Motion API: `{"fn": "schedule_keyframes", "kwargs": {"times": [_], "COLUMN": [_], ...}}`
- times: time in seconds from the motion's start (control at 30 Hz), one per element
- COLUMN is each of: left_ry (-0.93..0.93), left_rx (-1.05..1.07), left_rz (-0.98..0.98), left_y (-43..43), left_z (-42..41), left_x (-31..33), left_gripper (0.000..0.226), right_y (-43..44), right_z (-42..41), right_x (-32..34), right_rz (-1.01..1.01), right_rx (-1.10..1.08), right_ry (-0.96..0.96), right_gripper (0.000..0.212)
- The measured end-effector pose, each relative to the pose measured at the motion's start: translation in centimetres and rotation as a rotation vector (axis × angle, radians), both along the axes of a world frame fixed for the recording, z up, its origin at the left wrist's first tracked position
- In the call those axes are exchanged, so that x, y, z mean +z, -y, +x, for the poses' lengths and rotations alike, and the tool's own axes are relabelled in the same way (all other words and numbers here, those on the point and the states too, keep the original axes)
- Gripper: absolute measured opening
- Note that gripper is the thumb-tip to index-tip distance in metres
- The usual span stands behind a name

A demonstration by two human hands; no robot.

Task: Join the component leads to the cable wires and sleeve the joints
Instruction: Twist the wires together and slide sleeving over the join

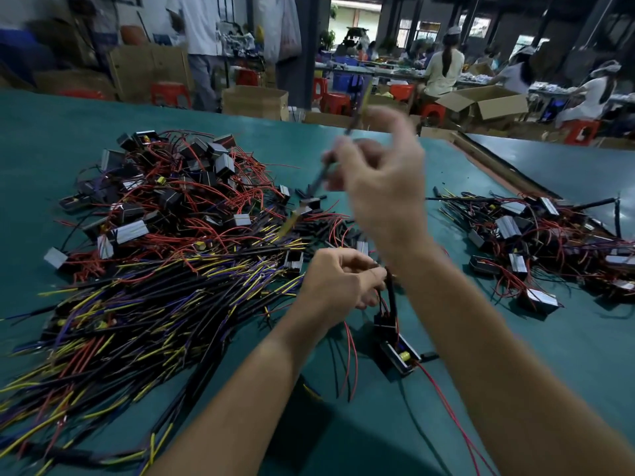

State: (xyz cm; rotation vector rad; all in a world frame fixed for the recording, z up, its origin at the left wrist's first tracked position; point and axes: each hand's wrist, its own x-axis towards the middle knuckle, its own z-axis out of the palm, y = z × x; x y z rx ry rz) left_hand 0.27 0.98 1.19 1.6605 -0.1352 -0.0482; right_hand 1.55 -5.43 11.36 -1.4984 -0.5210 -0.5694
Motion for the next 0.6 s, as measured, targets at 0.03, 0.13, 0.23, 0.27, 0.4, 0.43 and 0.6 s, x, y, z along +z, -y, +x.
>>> {"fn": "schedule_keyframes", "kwargs": {"times": [0.03, 0.13, 0.23, 0.27, 0.4, 0.43, 0.6], "left_ry": [0.024, 0.012, 0.033, 0.025, 0.031, 0.043, 0.057], "left_rx": [-0.031, -0.076, -0.115, -0.133, -0.134, -0.135, -0.143], "left_rz": [-0.031, -0.064, -0.064, -0.064, -0.005, 0.025, 0.06], "left_y": [0.2, 0.6, 0.9, 1.1, 1.1, 1.1, 1.7], "left_z": [-0.2, -0.2, -0.4, -0.5, -0.7, -0.7, -0.8], "left_x": [0.1, 0.5, 0.2, 0.3, 0.2, 0.1, -0.2], "left_gripper": [0.002, 0.009, 0.015, 0.016, 0.012, 0.011, 0.011], "right_y": [1.9, 6.9, 9.5, 10.3, 10.9, 10.9, 10.9], "right_z": [0.4, 1.0, 1.1, 1.1, 1.3, 1.4, 1.4], "right_x": [-0.1, -2.2, -5.2, -5.9, -6.6, -6.4, -6.1], "right_rz": [0.101, 0.246, 0.331, 0.305, 0.249, 0.251, 0.156], "right_rx": [0.017, 0.059, 0.071, 0.048, 0.019, 0.017, -0.103], "right_ry": [-0.059, -0.288, -0.455, -0.462, -0.429, -0.421, -0.418], "right_gripper": [0.029, 0.022, 0.029, 0.03, 0.019, 0.013, 0.027]}}
